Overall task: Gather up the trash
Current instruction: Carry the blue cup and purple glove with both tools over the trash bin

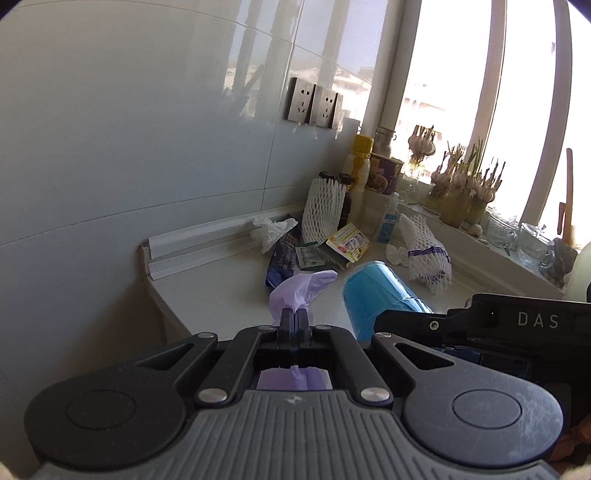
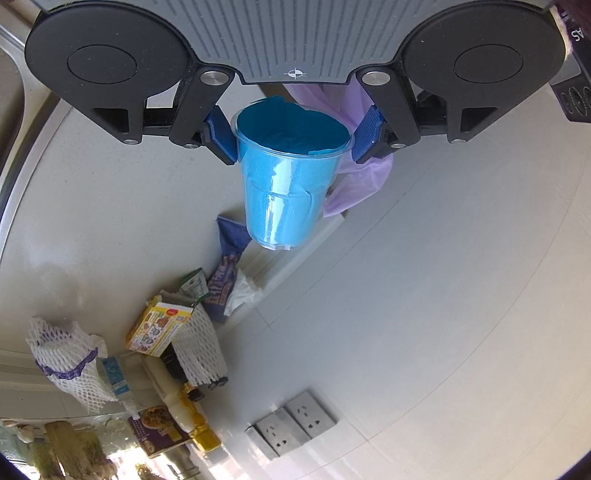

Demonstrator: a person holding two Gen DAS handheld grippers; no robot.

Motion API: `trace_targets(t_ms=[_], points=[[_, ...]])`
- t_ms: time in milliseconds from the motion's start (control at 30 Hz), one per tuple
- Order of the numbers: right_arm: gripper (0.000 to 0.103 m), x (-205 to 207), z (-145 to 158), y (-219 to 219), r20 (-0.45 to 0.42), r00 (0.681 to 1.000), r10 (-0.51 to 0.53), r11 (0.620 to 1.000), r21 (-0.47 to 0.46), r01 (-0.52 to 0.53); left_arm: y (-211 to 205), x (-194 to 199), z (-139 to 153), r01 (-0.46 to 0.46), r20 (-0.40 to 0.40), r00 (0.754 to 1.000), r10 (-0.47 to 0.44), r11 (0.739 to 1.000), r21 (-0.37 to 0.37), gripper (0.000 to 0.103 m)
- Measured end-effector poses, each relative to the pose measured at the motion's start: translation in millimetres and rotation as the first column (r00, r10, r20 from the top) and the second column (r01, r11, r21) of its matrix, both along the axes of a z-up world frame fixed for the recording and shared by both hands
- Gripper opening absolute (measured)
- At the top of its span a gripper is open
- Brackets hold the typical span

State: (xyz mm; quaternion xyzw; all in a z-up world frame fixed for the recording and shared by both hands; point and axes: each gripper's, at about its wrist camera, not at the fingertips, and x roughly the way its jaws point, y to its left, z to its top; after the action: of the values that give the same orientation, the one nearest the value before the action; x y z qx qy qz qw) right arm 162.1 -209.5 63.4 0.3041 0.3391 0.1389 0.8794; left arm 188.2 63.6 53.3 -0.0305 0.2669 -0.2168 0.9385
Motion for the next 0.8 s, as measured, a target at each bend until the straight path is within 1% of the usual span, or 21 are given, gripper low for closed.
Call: trace_targets(t_ms=[100,167,267,433,600,800], points=[[0.069,-7,-6,21,-0.014,0.999,0.050,0.999,-0.006,-0.050,17,-7,-10,-0.024,-0.020,1.000,0.023,1.000,-0.007,0.000],[0.069,-11,-11,37,-0.018,0.996,0.082,0.996,-0.026,-0.083,28,-11,-17,-0.043,-0.033,0.999,0.043,0.999,-0.009,0.000],[0.069,-13,-20,56,-0.027,0.993,0.115,0.992,-0.040,-0.116,44,-15,-31,-0.072,-0.054,0.996,0.072,0.997,-0.003,0.000],[0.069,-15,-43,84,-0.053,0.987,0.154,0.986,-0.060,-0.157,69,-19,-60,-0.123,-0.101,0.987,0.123,0.992,0.008,0.000],[0.069,-14,-77,107,-0.074,0.983,0.167,0.981,-0.088,-0.173,86,-18,-94,-0.173,-0.146,0.974,0.175,0.985,0.024,0.000],[0.069,-11,-129,135,-0.109,0.977,0.184,0.972,-0.129,-0.198,102,-14,-145,-0.230,-0.190,0.953,0.237,0.971,0.060,0.000]])
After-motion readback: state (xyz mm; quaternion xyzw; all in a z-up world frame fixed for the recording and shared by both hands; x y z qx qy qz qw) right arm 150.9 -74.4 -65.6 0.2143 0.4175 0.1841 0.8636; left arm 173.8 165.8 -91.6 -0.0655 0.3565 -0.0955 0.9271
